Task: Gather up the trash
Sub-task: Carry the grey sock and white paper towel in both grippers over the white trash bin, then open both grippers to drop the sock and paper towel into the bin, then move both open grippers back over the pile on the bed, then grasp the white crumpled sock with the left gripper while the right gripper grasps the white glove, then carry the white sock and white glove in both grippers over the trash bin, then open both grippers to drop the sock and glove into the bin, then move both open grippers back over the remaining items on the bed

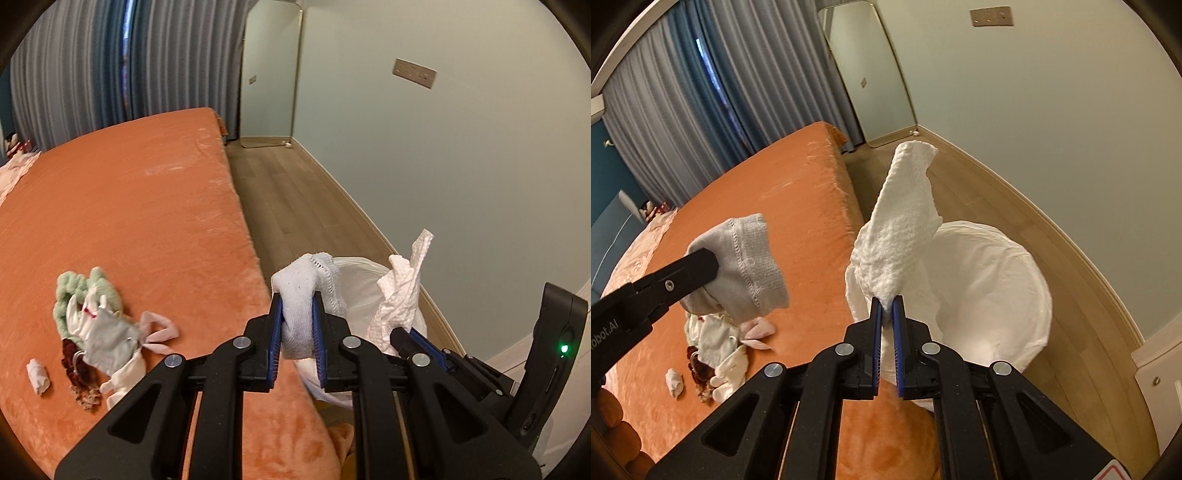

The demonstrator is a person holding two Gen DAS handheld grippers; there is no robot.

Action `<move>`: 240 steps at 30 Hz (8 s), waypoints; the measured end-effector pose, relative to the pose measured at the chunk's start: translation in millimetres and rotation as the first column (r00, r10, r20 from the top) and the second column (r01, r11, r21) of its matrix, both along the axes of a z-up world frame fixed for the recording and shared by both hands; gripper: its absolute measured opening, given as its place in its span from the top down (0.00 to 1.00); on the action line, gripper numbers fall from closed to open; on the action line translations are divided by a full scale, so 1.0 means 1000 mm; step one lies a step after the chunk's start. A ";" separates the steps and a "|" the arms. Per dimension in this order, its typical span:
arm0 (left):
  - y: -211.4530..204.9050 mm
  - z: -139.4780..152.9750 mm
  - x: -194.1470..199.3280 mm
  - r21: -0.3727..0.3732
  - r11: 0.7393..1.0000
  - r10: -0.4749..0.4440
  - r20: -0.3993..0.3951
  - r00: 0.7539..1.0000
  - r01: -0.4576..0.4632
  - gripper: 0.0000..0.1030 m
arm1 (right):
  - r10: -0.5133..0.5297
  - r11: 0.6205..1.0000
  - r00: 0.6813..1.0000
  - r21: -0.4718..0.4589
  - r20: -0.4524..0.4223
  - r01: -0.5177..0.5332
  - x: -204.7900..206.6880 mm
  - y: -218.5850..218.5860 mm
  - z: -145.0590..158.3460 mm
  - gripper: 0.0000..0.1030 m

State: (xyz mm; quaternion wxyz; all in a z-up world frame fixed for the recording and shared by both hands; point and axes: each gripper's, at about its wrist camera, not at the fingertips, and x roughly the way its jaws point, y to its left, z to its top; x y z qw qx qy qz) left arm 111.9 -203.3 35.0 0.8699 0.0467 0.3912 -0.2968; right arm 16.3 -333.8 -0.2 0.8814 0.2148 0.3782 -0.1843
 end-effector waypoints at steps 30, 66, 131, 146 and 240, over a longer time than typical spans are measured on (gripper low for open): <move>-0.086 -0.028 0.007 0.045 0.994 -0.098 -0.013 0.995 0.099 0.47 | -0.096 0.995 0.995 0.033 -0.040 0.098 -0.009 -0.059 -0.042 0.81; 0.104 -0.007 0.042 -0.022 0.969 0.244 -0.048 0.969 -0.246 0.34 | 0.120 0.990 0.992 -0.071 -0.045 -0.123 0.016 0.092 -0.001 0.37; 0.415 -0.172 0.145 0.173 0.743 0.660 -0.347 0.666 -0.646 0.80 | 0.332 0.943 0.911 0.117 -0.243 -0.312 0.154 0.267 -0.144 0.95; 0.284 -0.074 0.120 0.052 0.876 0.479 -0.215 0.851 -0.480 0.80 | 0.324 0.941 0.945 0.115 -0.038 -0.318 0.117 0.223 -0.057 0.95; 0.022 -0.026 0.054 0.015 0.991 0.131 -0.119 0.984 -0.130 0.44 | -0.015 1.000 0.997 -0.003 0.074 0.016 0.004 0.004 0.018 0.48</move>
